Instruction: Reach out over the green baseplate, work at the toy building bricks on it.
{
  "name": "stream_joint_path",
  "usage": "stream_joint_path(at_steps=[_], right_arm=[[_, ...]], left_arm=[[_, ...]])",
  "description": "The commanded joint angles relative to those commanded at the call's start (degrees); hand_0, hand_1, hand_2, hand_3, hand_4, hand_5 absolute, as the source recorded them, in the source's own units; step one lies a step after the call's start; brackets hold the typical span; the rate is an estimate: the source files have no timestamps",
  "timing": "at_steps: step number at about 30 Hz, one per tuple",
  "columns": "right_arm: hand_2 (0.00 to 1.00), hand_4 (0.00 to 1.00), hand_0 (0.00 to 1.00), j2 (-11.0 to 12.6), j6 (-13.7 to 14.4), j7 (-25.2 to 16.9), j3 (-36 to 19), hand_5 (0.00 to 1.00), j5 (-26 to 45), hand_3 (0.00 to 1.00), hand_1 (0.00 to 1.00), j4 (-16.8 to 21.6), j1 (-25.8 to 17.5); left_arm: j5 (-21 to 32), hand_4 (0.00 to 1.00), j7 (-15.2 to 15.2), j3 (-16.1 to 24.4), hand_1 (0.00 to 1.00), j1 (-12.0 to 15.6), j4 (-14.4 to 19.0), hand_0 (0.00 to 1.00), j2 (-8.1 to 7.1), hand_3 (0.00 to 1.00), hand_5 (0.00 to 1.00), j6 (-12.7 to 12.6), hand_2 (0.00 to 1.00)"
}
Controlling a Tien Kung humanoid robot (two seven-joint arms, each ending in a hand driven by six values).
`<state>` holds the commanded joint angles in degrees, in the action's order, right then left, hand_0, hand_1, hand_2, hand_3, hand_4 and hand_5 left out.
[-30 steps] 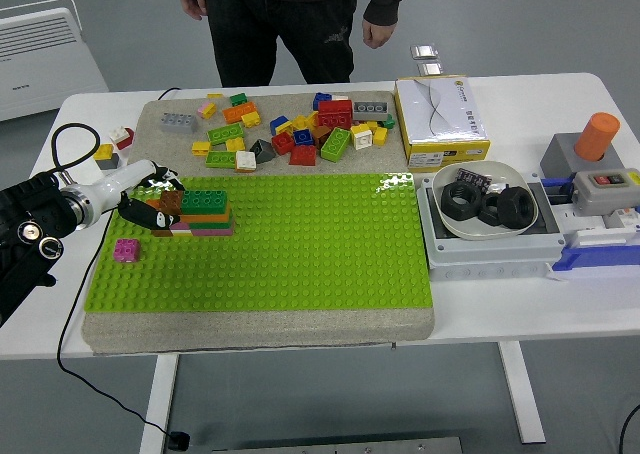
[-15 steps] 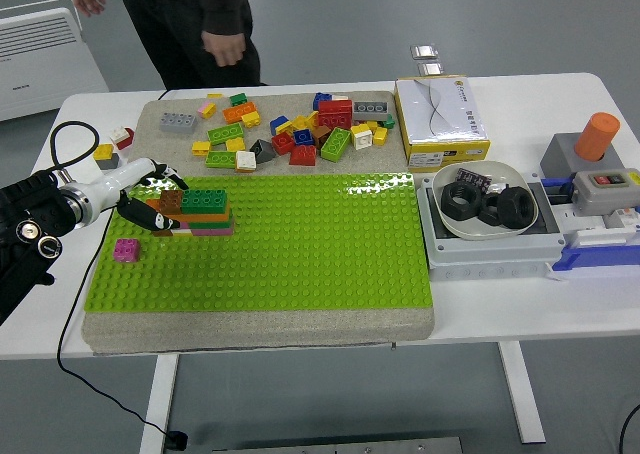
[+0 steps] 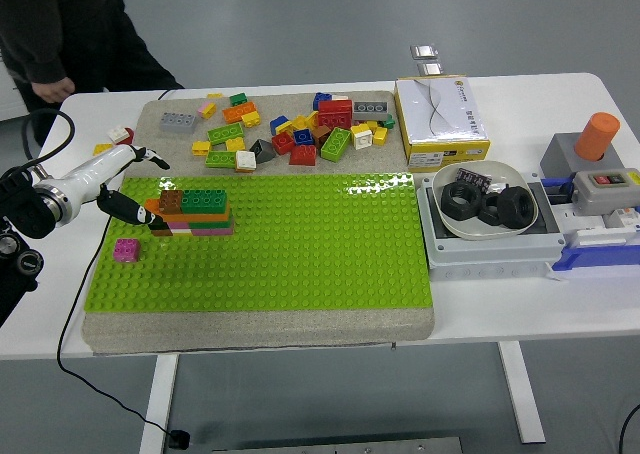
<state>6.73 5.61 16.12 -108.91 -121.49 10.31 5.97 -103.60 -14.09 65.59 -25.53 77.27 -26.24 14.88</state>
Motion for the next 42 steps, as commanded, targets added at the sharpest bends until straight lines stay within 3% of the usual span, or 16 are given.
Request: stream_joint_path(at_steps=[1, 6, 13, 26, 42], right_arm=[[0.617, 0.900, 0.688, 0.0, 0.0, 0.0, 0.0, 0.998, -0.1, 0.729, 0.648, 0.0, 0.0], [0.617, 0.900, 0.688, -0.1, 0.0, 0.0, 0.0, 0.998, -0.2, 0.729, 0.648, 0.0, -0.1], [0.622, 0.899, 0.689, -0.1, 0.0, 0.0, -0.2, 0.998, -0.3, 0.729, 0.648, 0.0, -0.1], [0.625, 0.900, 0.690, -0.3, -0.1, 0.0, 0.0, 0.998, -0.3, 0.729, 0.648, 0.0, -0.3], [0.626, 0.902, 0.692, -0.3, 0.0, 0.0, 1.0, 0.998, 0.6, 0.729, 0.649, 0.0, -0.1]], left_arm=[[-0.9, 0.990, -0.3, 0.5, 0.963, 0.7, 1.3, 0.959, -0.06, 0.664, 0.419, -0.1, 0.953], [-3.7, 0.990, -0.9, 1.6, 0.963, 3.1, 6.5, 0.959, 0.30, 0.664, 0.419, -0.7, 0.953], [-4.3, 0.998, -1.0, 2.0, 0.963, 4.7, 7.9, 0.961, 0.63, 0.662, 0.471, -0.8, 0.952], [-3.9, 0.998, -0.9, 2.0, 0.961, 6.7, 6.1, 0.965, 1.79, 0.663, 0.482, -0.7, 0.951], [-3.7, 0.998, -0.6, 2.4, 0.961, 6.7, 3.4, 0.968, 2.37, 0.657, 0.481, -0.7, 0.949]])
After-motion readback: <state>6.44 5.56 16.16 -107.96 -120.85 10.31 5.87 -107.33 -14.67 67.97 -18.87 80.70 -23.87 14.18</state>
